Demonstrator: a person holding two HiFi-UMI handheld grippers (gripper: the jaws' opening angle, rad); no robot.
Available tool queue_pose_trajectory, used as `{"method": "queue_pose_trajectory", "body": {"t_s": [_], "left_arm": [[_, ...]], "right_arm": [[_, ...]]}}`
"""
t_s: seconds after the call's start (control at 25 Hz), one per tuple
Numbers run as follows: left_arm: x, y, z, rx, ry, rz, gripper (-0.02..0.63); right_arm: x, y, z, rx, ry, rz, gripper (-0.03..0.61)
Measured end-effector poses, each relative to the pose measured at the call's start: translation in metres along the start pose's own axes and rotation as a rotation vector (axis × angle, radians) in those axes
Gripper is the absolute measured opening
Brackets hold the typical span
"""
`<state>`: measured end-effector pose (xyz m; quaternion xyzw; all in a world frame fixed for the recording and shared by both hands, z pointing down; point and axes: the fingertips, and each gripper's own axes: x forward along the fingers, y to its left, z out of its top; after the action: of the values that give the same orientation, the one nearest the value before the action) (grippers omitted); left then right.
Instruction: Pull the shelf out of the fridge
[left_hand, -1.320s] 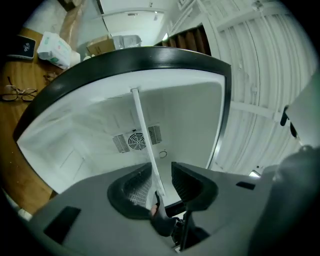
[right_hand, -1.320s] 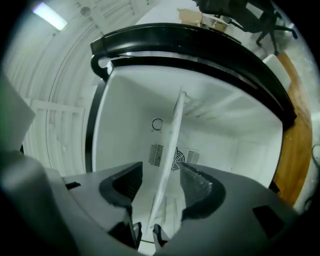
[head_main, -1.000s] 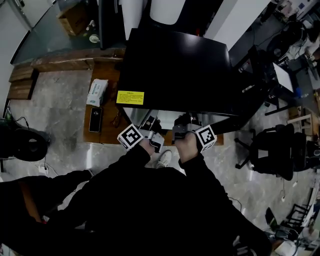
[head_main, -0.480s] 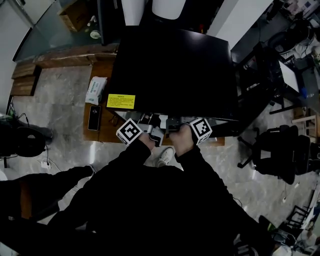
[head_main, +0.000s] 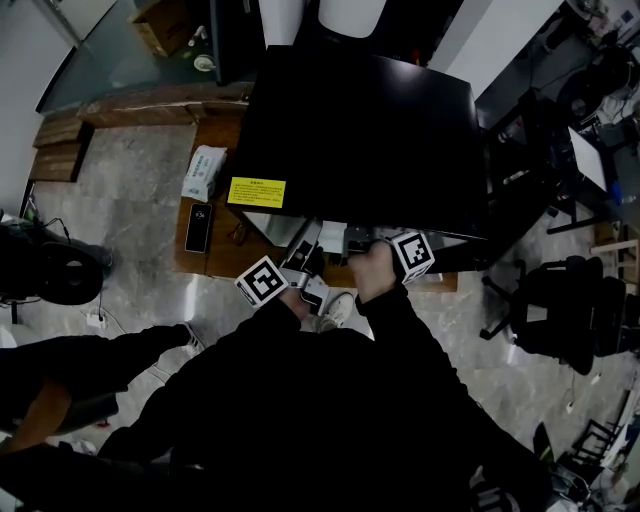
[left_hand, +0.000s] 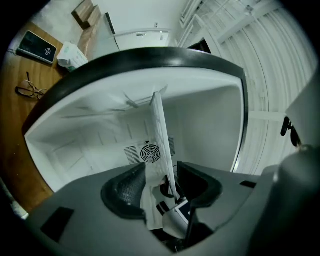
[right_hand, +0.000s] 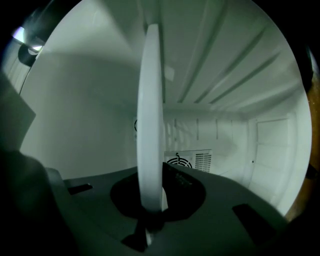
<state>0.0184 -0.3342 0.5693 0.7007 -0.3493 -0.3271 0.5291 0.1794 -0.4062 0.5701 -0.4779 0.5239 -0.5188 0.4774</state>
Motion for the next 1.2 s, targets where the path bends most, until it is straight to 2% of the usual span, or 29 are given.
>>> {"method": "queue_pose_trajectory", "body": {"t_s": [0.2, 0.52, 1.0, 1.2], "left_arm": [[-0.032, -0.004, -0.009, 0.022, 0.051, 0.008, 0.181], [-0.079, -0.005, 0.001, 0.1, 0.085, -0.006, 0.008], [-0.144, -0.003, 0.014, 0.123, 0.158, -0.012, 0.006], [-0.165, 0.005, 0.004, 0.126, 0.202, 0.003, 0.006]], "right_arm": [[-0.008, 0.001, 0.001, -0.021, -0.015, -0.006, 0.025], [-0.043, 0.003, -0.012, -0.017, -0.028, -0.009, 0.025], [-0.108, 0.005, -0.029, -0.028, -0.075, -0.013, 0.025], [-0.13, 0.008, -0.031, -0.018, -0.083, -0.023, 0.025]]}}
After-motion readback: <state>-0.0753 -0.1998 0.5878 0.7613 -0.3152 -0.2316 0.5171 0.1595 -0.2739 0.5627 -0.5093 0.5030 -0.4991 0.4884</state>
